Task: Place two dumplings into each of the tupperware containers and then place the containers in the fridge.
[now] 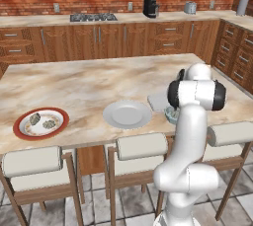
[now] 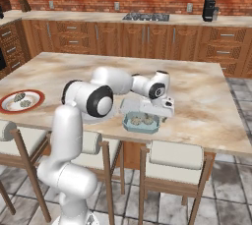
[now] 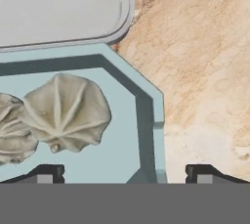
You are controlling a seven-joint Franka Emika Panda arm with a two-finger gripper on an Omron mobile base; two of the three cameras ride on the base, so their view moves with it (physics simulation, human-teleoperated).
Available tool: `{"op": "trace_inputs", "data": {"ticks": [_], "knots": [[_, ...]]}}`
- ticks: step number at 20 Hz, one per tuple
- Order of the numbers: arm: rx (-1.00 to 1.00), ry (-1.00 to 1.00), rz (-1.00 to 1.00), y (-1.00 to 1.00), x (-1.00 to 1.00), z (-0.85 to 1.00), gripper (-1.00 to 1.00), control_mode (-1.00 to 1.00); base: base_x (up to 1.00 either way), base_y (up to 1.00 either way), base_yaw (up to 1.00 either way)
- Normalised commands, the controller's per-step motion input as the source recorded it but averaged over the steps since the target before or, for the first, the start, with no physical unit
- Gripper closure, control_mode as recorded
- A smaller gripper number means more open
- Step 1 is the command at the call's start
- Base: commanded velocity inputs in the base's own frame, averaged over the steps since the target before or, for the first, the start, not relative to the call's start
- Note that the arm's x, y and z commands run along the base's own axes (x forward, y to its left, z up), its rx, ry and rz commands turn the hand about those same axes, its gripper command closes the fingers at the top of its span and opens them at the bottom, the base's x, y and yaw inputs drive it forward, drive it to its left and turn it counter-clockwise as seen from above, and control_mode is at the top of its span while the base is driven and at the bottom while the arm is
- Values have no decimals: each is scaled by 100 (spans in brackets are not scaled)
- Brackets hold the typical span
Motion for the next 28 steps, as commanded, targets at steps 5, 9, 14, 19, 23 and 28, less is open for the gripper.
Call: {"op": "trace_inputs", "data": {"ticks": [5, 9, 14, 19, 23, 28], "knots": [[0, 0, 0, -38, 0, 0, -100, -100, 0, 0, 0], [1, 0, 0, -10, 0, -12, -100, -100, 0, 0, 0], [0, 0, 0, 0, 0, -40, -100, -100, 0, 0, 0], [3, 0, 0, -8, 0, -33, -100, -100, 0, 0, 0], [2, 0, 0, -8, 0, -12, -100, -100, 0, 0, 0], [0, 0, 0, 0, 0, -1, 100, -100, 0, 0, 0]]}}
